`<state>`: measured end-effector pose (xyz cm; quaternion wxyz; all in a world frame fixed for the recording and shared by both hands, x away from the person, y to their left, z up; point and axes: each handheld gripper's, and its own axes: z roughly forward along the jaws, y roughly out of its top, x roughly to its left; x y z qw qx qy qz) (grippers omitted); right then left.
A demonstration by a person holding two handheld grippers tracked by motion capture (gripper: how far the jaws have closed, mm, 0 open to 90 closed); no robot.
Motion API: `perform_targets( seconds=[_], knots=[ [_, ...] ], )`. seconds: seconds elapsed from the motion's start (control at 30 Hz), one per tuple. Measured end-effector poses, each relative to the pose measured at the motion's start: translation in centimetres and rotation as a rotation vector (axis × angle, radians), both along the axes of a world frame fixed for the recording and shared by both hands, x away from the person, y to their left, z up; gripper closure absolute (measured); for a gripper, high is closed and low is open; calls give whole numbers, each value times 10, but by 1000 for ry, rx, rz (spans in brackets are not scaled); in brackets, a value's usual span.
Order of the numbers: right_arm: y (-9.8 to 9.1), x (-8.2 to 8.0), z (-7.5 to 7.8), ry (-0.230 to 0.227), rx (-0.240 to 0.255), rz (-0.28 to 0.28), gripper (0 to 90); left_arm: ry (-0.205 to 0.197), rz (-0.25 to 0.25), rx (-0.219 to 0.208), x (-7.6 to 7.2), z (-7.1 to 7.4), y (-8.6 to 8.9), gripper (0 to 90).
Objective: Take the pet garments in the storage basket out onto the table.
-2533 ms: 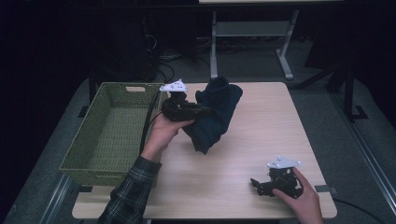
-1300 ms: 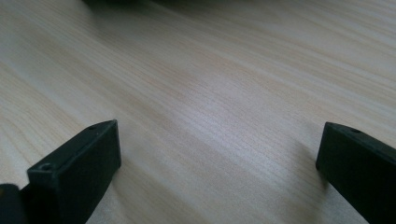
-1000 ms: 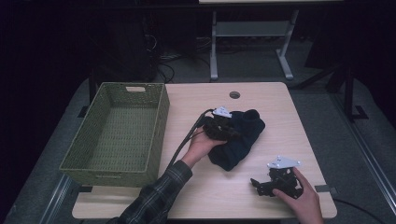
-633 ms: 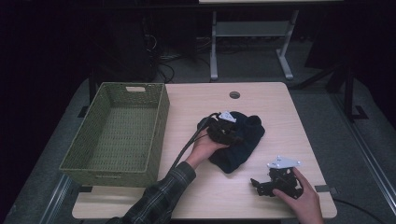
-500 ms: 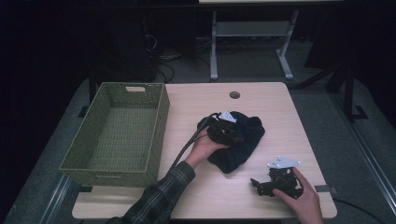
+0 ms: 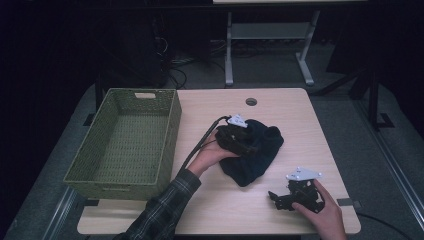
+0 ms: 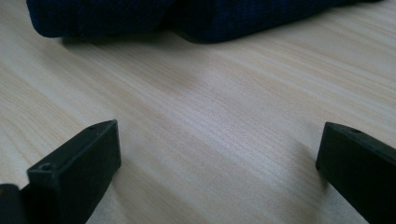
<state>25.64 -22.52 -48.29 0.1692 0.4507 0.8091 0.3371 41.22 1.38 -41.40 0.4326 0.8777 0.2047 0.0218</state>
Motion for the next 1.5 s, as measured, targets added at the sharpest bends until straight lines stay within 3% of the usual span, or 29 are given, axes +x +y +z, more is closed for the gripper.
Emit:
perform_targets(
  seconds=[0.13,0.43,0.83,1.2,1.5],
  knots=[
    [0,0,0,3,2,-2,0,-21,-6,-2,-3,6,4,190],
    [0,0,0,2,0,-1,0,-33,-7,45,-15,15,20,178],
    [0,0,0,2,0,-1,0,-61,21,12,-35,26,44,177],
    [0,0,0,2,0,0,0,-69,64,-31,-54,25,62,177],
    [0,0,0,1,-1,0,0,-81,78,-6,-70,18,75,176]
  ],
)
